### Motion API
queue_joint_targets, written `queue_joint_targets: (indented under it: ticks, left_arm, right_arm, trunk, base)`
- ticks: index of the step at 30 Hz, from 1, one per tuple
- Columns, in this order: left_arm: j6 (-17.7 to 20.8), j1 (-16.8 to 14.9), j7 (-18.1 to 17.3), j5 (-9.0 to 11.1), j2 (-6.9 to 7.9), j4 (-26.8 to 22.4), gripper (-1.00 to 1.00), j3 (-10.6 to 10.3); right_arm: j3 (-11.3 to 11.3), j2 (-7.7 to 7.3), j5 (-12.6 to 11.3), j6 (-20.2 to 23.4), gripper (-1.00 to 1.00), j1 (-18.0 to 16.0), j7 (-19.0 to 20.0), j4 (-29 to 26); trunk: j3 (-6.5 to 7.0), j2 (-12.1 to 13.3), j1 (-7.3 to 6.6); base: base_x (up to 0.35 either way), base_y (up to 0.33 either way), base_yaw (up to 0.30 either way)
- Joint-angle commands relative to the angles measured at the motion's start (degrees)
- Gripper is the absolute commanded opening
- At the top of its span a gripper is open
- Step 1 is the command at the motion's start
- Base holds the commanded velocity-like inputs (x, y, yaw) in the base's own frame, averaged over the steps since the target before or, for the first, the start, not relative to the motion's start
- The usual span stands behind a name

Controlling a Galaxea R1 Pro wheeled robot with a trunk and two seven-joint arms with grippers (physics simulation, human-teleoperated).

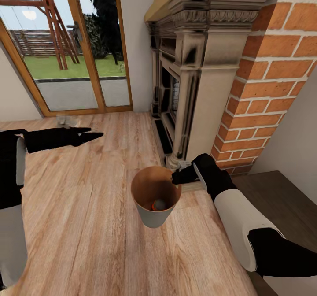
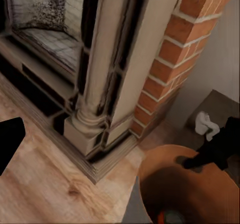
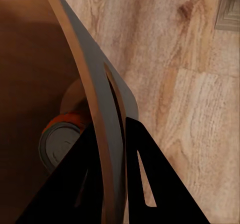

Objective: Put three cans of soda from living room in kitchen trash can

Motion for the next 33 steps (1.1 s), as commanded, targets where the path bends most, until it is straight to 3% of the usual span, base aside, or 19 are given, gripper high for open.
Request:
queue_joint_targets:
  ticks: [1,2,3,5,6,7,8,11,13,14,16,24,33]
  left_arm:
    - [0.1,0.1,-0.3,0.0,0.15,-0.1,1.00,2.8]
    - [0.0,1.0,-0.8,-0.2,0.25,-0.1,1.00,6.9]
    - [-0.6,4.3,-1.0,-0.4,0.20,0.1,1.00,9.5]
    - [-3.0,9.4,-0.5,-0.6,0.00,0.4,1.00,11.2]
    - [-7.6,15.1,1.2,-0.7,-0.34,1.0,1.00,12.4]
    - [-10.4,17.8,2.5,-0.7,-0.62,1.3,1.00,12.8]
    - [-18.6,24.8,6.9,-0.7,-1.94,2.5,1.00,13.6]
    - [-25.8,29.7,10.6,-0.6,-3.75,5.0,1.00,14.0]
    - [-34.4,33.2,13.3,-0.7,-5.42,10.2,1.00,14.3]
    - [-36.3,33.7,13.7,-0.8,-5.67,11.5,1.00,14.3]
    - [-43.7,35.0,15.6,-0.8,-6.26,18.1,1.00,14.5]
    - [-53.8,35.6,21.2,-1.0,-6.58,25.1,1.00,14.5]
    - [-55.9,35.8,21.5,-0.7,-6.67,27.2,1.00,14.4]
  right_arm:
    - [-0.1,-0.02,-1.8,0.4,-1.00,0.0,0.5,0.0]
    - [-0.1,-0.09,-1.8,0.4,-1.00,0.0,0.5,0.0]
    - [-0.1,-0.17,-1.9,0.4,-1.00,0.0,0.5,0.0]
    - [-0.2,-0.30,-1.9,0.4,-1.00,0.1,0.5,-0.1]
    - [-0.3,-0.50,-1.9,0.4,-1.00,0.1,0.5,-0.1]
    - [-0.3,-0.66,-1.8,0.4,-1.00,0.2,0.5,-0.1]
    - [-0.4,-1.13,-1.8,0.4,-1.00,0.3,0.5,-0.1]
    - [-0.4,-1.81,-1.7,0.4,-1.00,0.4,0.5,-0.1]
    - [-0.3,-2.98,-1.7,0.4,-1.00,0.5,0.4,-0.2]
    - [-0.3,-3.24,-1.6,0.4,-1.00,0.7,0.4,-0.2]
    - [-0.3,-4.67,-1.6,0.4,-1.00,3.1,-0.6,-0.5]
    - [-0.4,-8.38,-1.9,-0.8,-1.00,7.9,-1.4,-0.9]
    - [-0.2,-8.54,-2.0,-6.3,-1.00,12.5,-1.6,-1.1]
  trunk:
    - [0.00,0.0,0.00]
    - [0.00,0.0,0.00]
    - [0.00,0.0,0.00]
    - [0.00,0.0,0.00]
    - [0.00,0.0,0.00]
    - [0.00,0.0,0.00]
    - [0.00,0.0,0.00]
    - [0.00,0.0,0.00]
    - [0.00,0.0,0.00]
    - [0.00,0.0,0.00]
    - [0.00,0.0,0.00]
    - [0.00,0.0,0.00]
    - [0.00,0.0,0.00]
  base:
    - [0.000,0.000,0.000]
    - [0.000,0.000,0.000]
    - [0.000,0.000,0.000]
    - [0.000,0.000,0.000]
    - [0.000,0.000,0.000]
    - [0.000,0.000,0.000]
    - [-0.006,0.000,0.000]
    - [-0.079,0.000,0.000]
    - [-0.206,0.000,0.000]
    - [-0.234,0.000,0.000]
    - [-0.138,0.000,0.000]
    - [-0.049,0.000,0.000]
    - [-0.265,0.000,0.000]
